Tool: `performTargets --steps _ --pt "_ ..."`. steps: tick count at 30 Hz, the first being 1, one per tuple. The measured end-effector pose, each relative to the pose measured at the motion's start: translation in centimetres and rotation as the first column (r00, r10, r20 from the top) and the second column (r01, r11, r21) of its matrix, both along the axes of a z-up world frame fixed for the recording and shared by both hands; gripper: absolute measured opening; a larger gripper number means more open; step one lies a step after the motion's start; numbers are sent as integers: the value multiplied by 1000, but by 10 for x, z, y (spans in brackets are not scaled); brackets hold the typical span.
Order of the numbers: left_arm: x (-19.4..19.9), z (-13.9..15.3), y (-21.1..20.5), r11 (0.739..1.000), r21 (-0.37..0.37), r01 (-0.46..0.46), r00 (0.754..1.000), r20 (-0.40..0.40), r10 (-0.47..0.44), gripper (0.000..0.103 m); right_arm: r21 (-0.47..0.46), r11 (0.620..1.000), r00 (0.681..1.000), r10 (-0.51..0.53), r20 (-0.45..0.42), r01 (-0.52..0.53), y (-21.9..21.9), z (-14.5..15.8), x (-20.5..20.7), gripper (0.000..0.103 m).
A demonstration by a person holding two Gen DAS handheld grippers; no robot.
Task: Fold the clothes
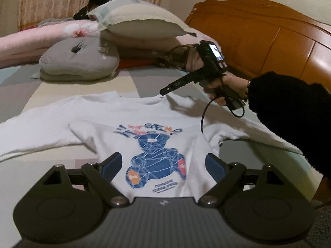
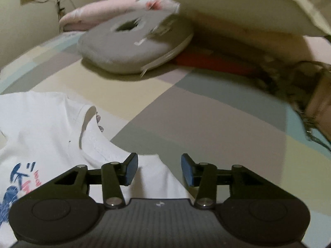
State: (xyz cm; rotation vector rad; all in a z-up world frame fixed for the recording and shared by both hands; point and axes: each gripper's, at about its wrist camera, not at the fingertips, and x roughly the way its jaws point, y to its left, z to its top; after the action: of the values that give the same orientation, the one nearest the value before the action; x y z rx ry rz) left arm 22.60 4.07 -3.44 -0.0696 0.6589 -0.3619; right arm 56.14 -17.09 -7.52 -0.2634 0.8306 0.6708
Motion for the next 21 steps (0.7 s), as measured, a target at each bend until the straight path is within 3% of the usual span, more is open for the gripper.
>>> performTargets --steps 2,3,4,5,8,13,21 --pt "2 -4 4 1000 -5 -9 1000 -11 9 88 -23 999 999 29 -23 -30 9 -7 6 51" --pt "3 -6 5 1000 -8 -12 1000 -15 11 88 -34 998 998 55 -9 -56 11 -6 3 26" --pt "3 -7 6 1000 -12 -12 1000 -17 11 88 -50 997 998 58 12 -58 12 -5 1 9" --pt "4 -8 6 1000 -15 -12 1000 -18 12 88 -67 997 998 49 39 -46 14 -3 0 8" --pt "4 -9 7 1000 -14 -15 1000 -11 14 88 -98 995 995 10 102 0 17 -1 1 7" --pt "0 -7 12 1000 -13 -22 1000 -3 22 88 -93 995 996 -12 83 20 11 15 0 4" --pt "2 -7 23 999 28 -21 1000 4 21 89 -106 994 999 33 36 -29 7 54 -14 30"
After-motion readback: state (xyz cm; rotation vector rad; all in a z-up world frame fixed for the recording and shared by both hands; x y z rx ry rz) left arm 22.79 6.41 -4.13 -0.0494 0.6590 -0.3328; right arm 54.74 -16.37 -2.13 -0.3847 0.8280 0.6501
